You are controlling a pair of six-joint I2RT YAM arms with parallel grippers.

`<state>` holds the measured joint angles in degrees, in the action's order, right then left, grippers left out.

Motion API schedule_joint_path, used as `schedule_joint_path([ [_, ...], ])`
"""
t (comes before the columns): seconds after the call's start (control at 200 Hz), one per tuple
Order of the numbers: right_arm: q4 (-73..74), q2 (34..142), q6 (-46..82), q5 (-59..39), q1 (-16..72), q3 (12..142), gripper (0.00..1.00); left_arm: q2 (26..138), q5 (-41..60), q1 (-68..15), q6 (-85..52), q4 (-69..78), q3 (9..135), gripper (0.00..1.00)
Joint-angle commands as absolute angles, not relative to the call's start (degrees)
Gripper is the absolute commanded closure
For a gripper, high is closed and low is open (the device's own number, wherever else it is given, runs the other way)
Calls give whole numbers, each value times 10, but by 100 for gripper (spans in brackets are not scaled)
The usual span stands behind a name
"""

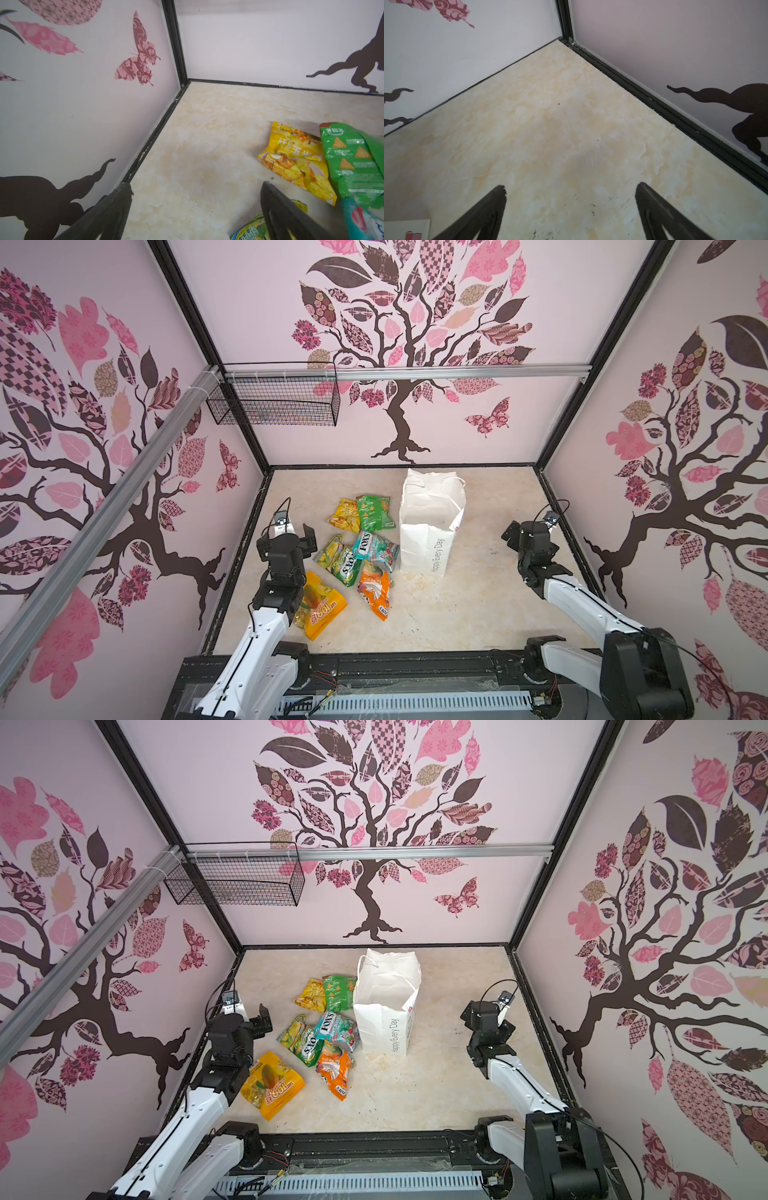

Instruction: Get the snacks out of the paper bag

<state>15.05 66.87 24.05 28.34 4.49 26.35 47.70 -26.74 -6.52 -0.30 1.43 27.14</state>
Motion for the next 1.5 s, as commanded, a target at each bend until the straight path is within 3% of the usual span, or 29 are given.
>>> schedule_joint_path([
  [0.0,325,724,168,294,40,234,0,497,-242,-55,4,84,250,2],
  [0.165,523,825,97,244,40,199,0,537,-225,-30,-16,127,234,2],
  [0.235,478,836,67,202,40,229,0,546,-196,-26,-10,132,230,2],
  [0.34,674,885,48,171,37,162,0,548,-180,-23,-7,137,218,2],
  [0.425,722,902,44,158,36,139,0,552,-163,-15,-9,164,204,2],
  [0.605,694,897,46,160,37,149,0,598,-104,-5,-14,226,197,2],
  [1.25,685,896,42,159,38,153,0,905,-35,14,-17,529,216,1],
  [1.495,685,896,42,159,38,153,0,893,-43,14,-22,477,228,1],
])
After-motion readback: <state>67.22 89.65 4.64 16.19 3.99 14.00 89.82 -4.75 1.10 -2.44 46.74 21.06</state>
